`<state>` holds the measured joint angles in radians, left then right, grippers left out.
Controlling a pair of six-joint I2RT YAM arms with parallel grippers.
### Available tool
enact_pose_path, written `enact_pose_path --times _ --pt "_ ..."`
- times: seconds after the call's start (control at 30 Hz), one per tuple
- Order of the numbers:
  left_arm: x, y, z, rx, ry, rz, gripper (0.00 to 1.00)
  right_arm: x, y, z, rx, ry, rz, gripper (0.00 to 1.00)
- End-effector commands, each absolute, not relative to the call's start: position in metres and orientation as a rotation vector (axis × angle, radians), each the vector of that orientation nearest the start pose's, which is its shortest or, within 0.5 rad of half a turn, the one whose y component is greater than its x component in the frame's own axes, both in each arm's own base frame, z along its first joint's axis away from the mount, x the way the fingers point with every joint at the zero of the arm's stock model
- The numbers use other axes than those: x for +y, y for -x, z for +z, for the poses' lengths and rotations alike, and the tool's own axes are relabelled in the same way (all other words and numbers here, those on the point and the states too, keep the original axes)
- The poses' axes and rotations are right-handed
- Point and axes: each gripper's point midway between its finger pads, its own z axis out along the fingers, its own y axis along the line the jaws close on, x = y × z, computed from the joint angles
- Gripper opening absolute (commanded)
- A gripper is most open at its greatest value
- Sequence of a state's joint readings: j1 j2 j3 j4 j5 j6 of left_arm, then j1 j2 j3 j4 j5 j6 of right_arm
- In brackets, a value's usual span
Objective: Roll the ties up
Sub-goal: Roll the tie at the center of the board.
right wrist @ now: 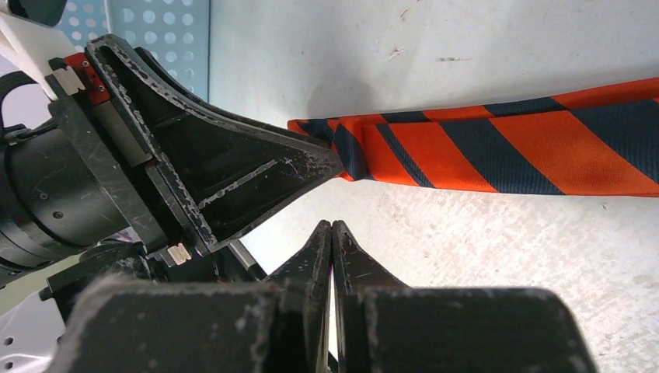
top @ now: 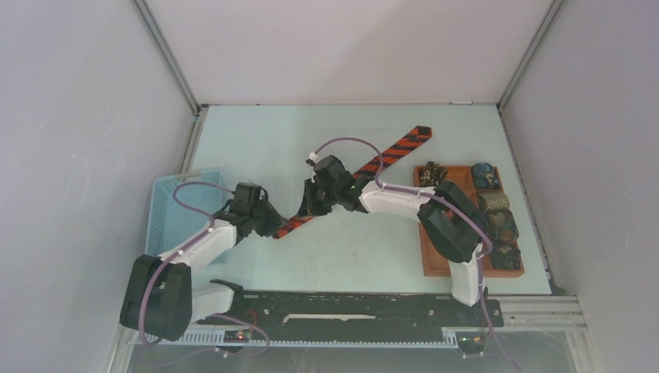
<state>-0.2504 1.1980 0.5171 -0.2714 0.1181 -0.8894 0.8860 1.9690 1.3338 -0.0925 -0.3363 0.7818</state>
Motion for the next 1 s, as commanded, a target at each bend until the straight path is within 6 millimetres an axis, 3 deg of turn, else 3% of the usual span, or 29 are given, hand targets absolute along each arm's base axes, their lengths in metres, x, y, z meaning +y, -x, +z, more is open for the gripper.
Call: enact_pose_path --times 0.0,0.13,0.43,0.97 --pt "-0.12 -0.253 0.043 2.455 0.79 -0.616 0.31 0.458 -0.255 0.098 2.492 0.363 1.201 0.07" --pt "-0.119 -0.252 0.043 2.442 0.803 -0.614 0.29 0.461 -0.255 0.091 2.511 0.37 1.195 0.14" --pt "-0.118 -0.25 0.041 2.436 0.809 -0.618 0.0 0.473 -0.257 0.076 2.561 0.412 1.164 0.2" --pt "-0.12 -0.248 0.039 2.441 0.8 -0.632 0.0 0.487 -0.255 0.046 2.656 0.474 1.111 0.24"
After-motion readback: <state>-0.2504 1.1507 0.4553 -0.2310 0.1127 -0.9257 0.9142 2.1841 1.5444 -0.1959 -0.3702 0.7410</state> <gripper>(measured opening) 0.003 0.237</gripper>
